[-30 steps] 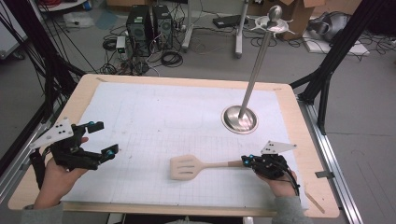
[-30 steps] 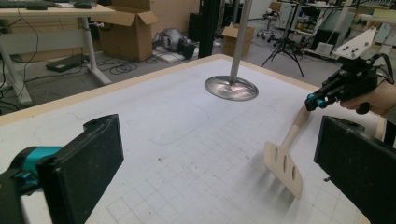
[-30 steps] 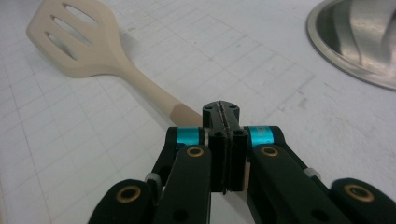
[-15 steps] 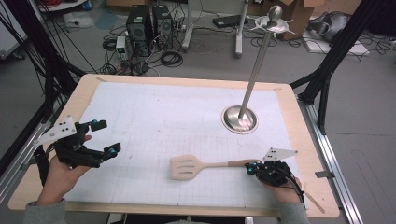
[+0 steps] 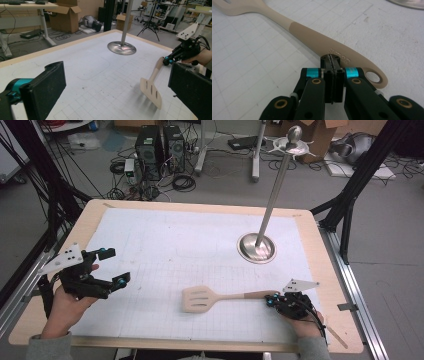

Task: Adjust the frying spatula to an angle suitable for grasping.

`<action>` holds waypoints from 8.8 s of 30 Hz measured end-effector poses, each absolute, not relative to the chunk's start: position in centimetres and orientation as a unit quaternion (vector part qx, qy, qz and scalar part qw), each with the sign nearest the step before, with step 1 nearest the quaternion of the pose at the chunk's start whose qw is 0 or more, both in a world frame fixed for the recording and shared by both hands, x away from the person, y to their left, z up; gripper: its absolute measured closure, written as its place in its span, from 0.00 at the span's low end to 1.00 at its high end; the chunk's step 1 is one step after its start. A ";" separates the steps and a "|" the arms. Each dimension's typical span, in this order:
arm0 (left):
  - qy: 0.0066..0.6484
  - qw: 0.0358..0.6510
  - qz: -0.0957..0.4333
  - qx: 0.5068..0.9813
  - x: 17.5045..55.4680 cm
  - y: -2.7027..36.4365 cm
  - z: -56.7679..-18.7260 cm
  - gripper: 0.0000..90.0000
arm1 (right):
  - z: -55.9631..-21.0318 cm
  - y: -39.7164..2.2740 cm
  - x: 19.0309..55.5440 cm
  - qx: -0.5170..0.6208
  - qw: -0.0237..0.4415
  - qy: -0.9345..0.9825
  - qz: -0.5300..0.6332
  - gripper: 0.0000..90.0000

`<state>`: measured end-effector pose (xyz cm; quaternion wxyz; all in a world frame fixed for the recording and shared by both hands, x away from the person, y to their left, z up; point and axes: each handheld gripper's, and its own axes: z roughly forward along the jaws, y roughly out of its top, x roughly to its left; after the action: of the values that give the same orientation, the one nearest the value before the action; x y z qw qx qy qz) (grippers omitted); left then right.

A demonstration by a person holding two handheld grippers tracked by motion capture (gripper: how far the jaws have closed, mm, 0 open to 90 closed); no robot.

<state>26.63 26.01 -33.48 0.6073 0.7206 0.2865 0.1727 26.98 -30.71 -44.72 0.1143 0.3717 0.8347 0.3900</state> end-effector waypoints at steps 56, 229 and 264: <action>0.299 0.595 0.181 0.724 25.8 26.4 -34.0 0.02 | -45.0 -30.0 29.5 0.362 0.166 0.828 0.395 1.00; 0.322 0.590 0.203 0.712 23.9 29.0 -34.0 0.02 | -44.4 -20.2 29.7 0.207 0.060 0.888 0.406 1.00; 0.318 0.588 0.196 0.717 24.5 28.2 -34.2 0.02 | -43.4 -26.4 29.1 0.302 0.153 0.834 0.436 1.00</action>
<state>24.55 28.20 -34.22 0.5882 0.7174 0.3180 0.1955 29.12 -26.36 -43.36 0.1526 0.3023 0.8337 0.4361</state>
